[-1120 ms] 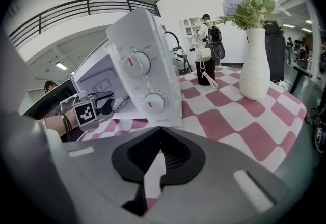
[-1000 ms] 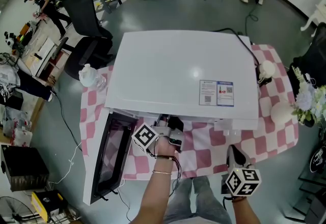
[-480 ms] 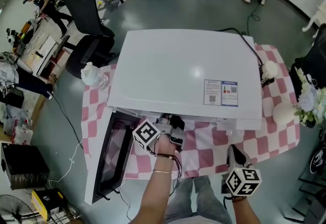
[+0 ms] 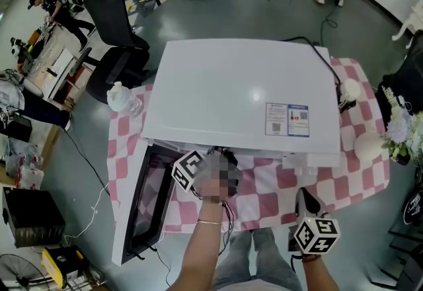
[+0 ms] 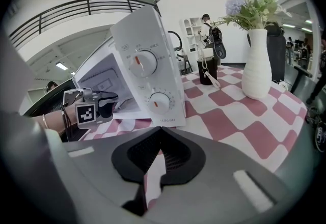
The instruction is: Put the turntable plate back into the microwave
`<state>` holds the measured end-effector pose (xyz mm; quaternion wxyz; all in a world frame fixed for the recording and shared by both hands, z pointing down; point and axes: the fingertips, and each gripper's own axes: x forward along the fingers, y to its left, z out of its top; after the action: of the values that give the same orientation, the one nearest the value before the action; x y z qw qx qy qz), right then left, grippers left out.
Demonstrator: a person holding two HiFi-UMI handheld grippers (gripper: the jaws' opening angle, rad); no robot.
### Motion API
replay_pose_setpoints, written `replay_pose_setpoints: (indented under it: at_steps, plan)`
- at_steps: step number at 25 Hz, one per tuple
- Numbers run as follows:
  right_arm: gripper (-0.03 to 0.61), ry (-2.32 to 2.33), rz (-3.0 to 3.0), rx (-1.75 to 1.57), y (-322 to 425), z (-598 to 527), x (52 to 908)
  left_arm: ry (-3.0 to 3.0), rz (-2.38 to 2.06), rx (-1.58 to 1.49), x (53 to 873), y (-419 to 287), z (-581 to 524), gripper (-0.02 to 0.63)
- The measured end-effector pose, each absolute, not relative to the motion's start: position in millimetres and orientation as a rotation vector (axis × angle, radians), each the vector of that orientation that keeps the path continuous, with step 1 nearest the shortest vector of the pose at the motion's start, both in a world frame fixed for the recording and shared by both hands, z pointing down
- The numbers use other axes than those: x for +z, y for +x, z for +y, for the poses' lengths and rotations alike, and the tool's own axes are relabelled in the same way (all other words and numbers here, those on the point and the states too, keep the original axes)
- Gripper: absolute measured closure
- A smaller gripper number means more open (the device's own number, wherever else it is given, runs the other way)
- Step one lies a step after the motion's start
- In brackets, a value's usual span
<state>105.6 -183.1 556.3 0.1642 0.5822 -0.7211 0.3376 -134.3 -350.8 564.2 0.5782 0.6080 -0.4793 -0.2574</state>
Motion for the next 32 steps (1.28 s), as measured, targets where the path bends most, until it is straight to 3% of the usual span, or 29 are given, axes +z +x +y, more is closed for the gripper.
replay_pose_setpoints:
  at_steps: [2, 6, 19, 32]
  plan:
    - [0.569, 1.661, -2.056, 0.963, 106, -182, 556, 1.45, -1.126, -0.584, 561, -134, -352, 0.541]
    - [0.569, 1.66, -2.058, 0.964, 104, -181, 556, 1.486, -1.128, -0.576, 554, -134, -355, 0.42]
    - [0.569, 1.652, -2.069, 0.959, 102, -179, 553, 1.549, -1.174, -0.44, 552, -131, -358, 0.275]
    - [0.569, 1.658, -2.071, 0.96, 104, -174, 547, 1.654, -1.173, -0.241, 554, -119, -349, 0.224]
